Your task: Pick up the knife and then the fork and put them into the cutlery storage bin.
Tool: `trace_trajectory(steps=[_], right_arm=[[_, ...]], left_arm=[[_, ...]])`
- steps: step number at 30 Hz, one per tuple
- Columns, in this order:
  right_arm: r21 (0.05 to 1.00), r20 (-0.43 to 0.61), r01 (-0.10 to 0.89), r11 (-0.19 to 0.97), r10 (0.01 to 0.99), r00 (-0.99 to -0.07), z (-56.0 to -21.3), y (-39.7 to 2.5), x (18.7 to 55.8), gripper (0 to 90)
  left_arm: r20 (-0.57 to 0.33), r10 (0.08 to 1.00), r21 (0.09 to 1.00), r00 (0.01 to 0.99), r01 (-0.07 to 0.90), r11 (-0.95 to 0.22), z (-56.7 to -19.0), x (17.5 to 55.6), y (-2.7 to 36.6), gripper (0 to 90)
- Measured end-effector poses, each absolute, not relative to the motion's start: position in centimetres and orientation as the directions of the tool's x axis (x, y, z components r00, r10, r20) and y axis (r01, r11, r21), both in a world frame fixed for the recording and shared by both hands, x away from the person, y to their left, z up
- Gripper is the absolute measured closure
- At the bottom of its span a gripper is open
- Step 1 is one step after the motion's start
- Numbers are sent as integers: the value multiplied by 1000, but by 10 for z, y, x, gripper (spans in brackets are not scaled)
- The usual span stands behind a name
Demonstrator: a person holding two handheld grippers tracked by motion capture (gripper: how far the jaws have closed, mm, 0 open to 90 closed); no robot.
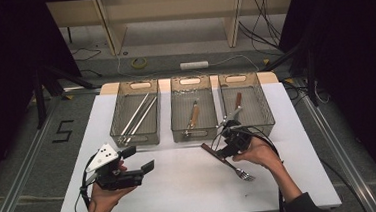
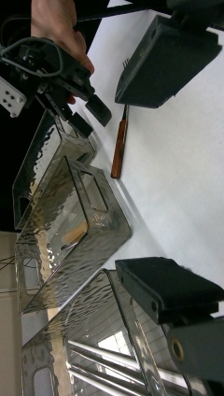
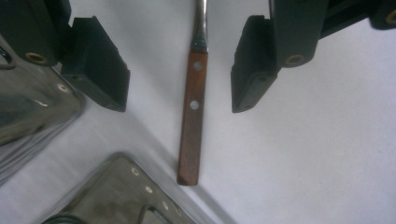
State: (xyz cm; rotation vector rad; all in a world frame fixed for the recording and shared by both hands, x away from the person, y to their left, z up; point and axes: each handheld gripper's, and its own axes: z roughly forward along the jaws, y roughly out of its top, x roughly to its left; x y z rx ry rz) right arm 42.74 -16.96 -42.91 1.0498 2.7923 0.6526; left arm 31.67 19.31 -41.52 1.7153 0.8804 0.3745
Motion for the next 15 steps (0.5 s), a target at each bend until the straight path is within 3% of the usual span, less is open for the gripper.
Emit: trace_trajectory(steps=[15], right_arm=[[372,74,608,701,631,-772,-440,-164,428,477]], left_arm=[[-185,718,926,671,363,-101,-415,316,194,158]])
